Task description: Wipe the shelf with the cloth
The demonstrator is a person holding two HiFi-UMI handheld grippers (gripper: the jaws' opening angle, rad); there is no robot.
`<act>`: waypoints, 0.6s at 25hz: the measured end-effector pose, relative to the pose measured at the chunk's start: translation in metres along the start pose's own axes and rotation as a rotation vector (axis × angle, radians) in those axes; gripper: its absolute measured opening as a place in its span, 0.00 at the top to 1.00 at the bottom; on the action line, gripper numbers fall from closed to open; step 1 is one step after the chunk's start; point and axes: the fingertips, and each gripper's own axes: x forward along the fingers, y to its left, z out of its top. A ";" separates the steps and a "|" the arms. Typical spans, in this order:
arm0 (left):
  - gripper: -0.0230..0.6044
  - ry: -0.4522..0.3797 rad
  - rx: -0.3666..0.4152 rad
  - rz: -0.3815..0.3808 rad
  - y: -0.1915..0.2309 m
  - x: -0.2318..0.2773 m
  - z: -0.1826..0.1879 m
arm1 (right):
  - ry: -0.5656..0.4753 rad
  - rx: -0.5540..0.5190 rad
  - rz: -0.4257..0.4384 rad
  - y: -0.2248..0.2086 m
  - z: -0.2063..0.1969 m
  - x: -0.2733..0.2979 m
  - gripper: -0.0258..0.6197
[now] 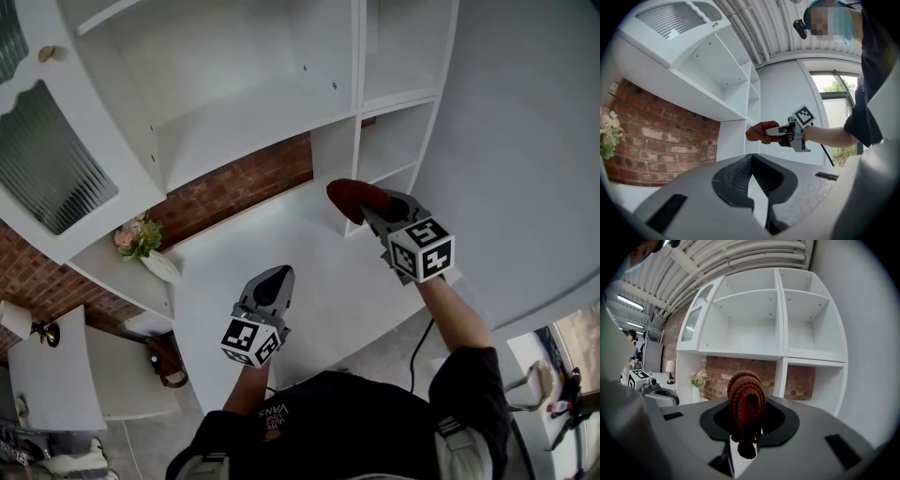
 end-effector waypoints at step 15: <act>0.95 0.120 -0.034 -0.035 -0.030 0.020 -0.058 | 0.039 0.240 -0.082 0.031 -0.135 -0.040 0.81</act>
